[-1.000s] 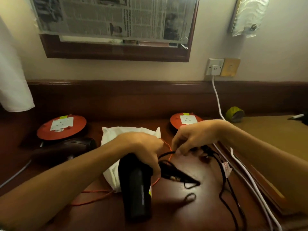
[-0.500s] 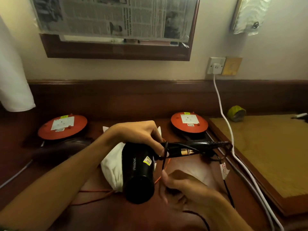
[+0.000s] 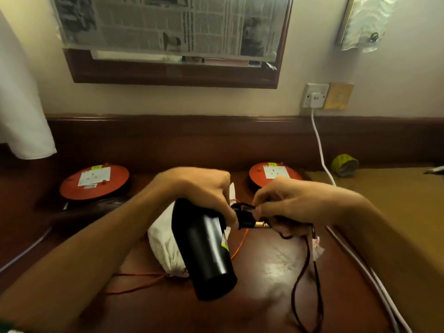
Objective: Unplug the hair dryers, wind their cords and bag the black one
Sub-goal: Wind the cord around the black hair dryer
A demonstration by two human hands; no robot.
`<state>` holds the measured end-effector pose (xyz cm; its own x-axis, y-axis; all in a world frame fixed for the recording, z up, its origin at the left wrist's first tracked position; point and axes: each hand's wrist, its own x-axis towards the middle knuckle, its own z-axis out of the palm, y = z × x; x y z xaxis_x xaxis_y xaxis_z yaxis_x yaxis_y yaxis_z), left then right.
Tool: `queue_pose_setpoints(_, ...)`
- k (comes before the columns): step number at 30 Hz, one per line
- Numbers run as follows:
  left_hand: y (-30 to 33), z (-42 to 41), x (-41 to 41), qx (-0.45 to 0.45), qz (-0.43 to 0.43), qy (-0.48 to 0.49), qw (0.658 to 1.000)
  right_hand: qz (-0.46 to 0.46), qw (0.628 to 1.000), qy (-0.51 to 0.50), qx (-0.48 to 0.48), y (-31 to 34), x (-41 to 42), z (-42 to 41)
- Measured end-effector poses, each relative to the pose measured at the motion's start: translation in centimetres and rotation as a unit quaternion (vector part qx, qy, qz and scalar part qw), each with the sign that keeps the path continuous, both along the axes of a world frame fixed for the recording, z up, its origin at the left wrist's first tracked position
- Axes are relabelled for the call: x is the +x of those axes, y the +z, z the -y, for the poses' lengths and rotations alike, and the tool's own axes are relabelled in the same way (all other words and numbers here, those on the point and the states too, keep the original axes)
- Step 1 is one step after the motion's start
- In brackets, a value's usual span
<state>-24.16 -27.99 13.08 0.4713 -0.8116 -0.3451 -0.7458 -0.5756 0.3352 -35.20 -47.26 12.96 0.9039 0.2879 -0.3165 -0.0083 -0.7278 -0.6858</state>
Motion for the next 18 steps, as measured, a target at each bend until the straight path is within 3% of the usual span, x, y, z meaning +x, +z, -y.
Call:
queue_pose_setpoints(4, 2.3, -1.0, 0.6, -0.013, 0.012, 0.021, 1.000, 0.004, 0.982, -0.042, 0.184, -2.1, -2.7, -1.6)
queue_pose_setpoints(7, 0.8, -0.8, 0.6, 0.027, 0.059, 0.037, 0.997, 0.041, 0.993, -0.062, 0.094, -4.7, -2.6, -2.8)
queue_pose_setpoints(10, -1.0, -0.4, 0.3, 0.074, 0.130, 0.049, 0.988, 0.021, 0.998, -0.058, -0.010, -6.4, -2.3, -4.5)
queue_pose_setpoints(12, -1.3, -0.3, 0.3, 0.083, 0.165, 0.056, 0.981, 0.041, 0.998, -0.038, -0.022, -7.0, -2.2, -5.2)
queue_pose_setpoints(15, -0.4, -1.1, 1.8, 0.056, 0.150, 0.088, 0.983, 0.020, 0.992, -0.041, 0.120, -7.8, -2.1, -5.6)
queue_pose_setpoints(18, 0.7, -2.7, 3.0, -0.012, 0.014, 0.075, 0.997, -0.034, 0.952, -0.044, 0.300, -10.4, -2.0, -5.3)
